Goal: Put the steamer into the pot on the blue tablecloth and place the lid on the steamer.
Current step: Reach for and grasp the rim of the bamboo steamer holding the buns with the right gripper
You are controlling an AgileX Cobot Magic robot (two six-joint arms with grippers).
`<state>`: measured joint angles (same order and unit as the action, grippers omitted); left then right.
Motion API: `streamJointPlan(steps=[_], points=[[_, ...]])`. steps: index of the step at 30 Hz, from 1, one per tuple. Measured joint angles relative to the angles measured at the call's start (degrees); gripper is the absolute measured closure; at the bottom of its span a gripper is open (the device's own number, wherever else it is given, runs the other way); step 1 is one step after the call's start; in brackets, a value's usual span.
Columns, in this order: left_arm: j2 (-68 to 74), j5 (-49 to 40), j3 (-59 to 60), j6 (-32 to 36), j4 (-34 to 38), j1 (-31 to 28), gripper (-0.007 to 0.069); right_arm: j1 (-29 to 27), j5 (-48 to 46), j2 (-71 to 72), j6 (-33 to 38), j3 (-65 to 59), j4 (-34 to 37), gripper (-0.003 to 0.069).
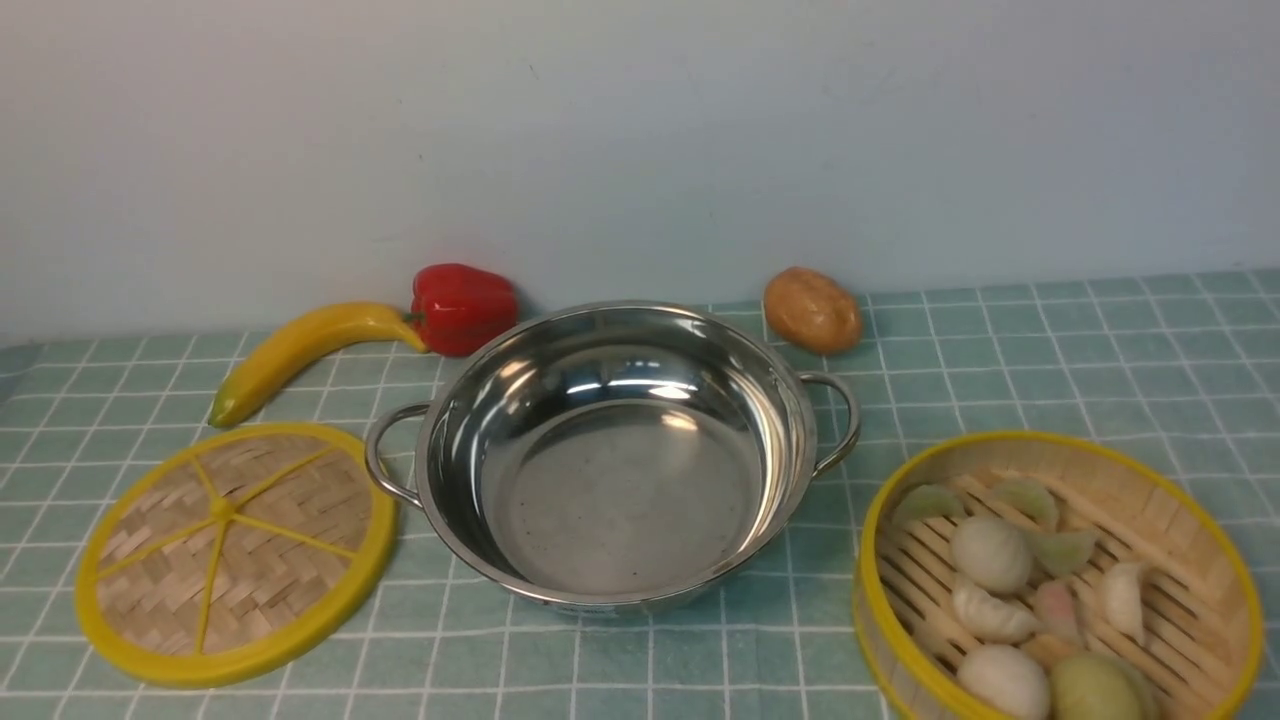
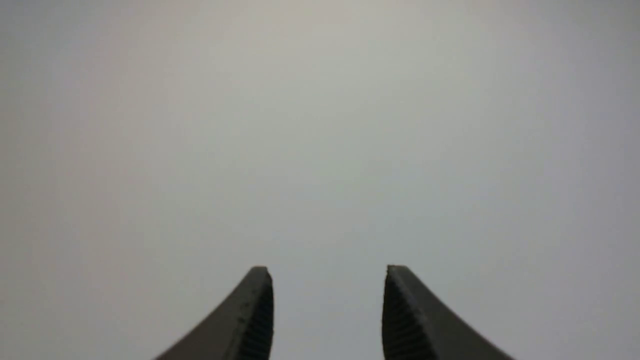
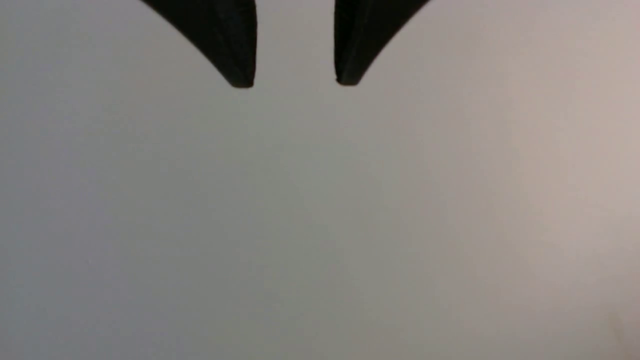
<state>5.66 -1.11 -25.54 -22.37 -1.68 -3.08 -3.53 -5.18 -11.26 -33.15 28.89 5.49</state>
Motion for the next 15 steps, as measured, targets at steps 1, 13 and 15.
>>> streamJointPlan(steps=[1, 13, 15], points=[[4.2, -10.5, -4.7, 1.0, -0.4, 0.0, 0.0306, 0.0, -9.1, -5.2, 0.3, 5.7, -3.2, 0.0419], [41.1, -51.9, -18.5, 11.5, -5.2, 0.0, 0.0288, 0.0, -60.0, -49.8, 24.4, 25.2, 1.1, 0.0419], [46.2, -51.9, -18.5, 13.1, -4.8, 0.0, 0.0288, 0.0, -59.2, -55.1, 26.4, 25.3, 2.3, 0.0419]])
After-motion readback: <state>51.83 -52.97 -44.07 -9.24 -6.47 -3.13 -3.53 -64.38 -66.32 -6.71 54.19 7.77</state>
